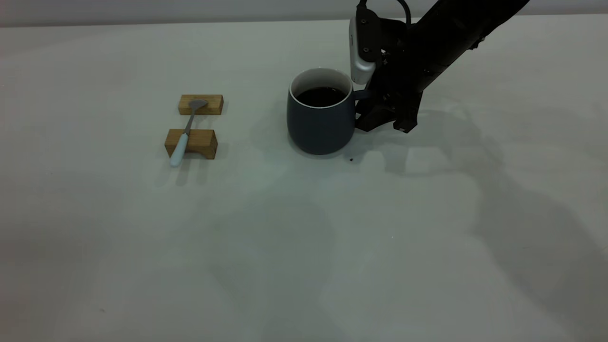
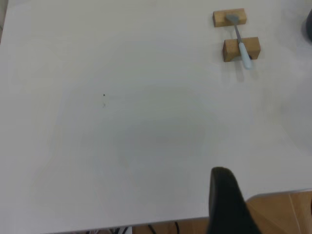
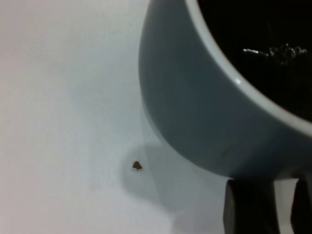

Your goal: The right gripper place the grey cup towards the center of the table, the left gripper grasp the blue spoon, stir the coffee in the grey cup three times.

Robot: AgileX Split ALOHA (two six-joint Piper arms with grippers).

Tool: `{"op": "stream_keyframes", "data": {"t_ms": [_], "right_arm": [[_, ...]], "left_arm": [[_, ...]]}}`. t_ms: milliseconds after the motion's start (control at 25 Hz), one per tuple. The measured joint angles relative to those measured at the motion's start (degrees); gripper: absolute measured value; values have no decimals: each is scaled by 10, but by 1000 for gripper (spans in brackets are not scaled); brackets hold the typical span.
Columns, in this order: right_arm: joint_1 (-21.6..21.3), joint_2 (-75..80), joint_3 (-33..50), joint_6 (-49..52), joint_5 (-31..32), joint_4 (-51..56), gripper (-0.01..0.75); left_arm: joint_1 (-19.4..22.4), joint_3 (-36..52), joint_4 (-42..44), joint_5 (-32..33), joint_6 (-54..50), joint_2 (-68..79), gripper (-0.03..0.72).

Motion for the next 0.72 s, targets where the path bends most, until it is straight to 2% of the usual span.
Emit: {"op": "stream_keyframes", "data": {"t_ms": [200, 480, 600, 720], "right_arm": [[-1, -1, 0, 6, -3, 6, 338], [-19, -11, 0, 80, 4, 4, 498], [-30, -19, 0, 117, 30, -17, 539], [-38, -27, 0, 151, 85, -61, 550]], "left_arm": [[0, 0, 0, 0, 0, 0, 483], [0, 0, 0, 0, 0, 0, 483], [0, 0, 0, 0, 0, 0, 483], [0, 0, 0, 0, 0, 0, 483]]}}
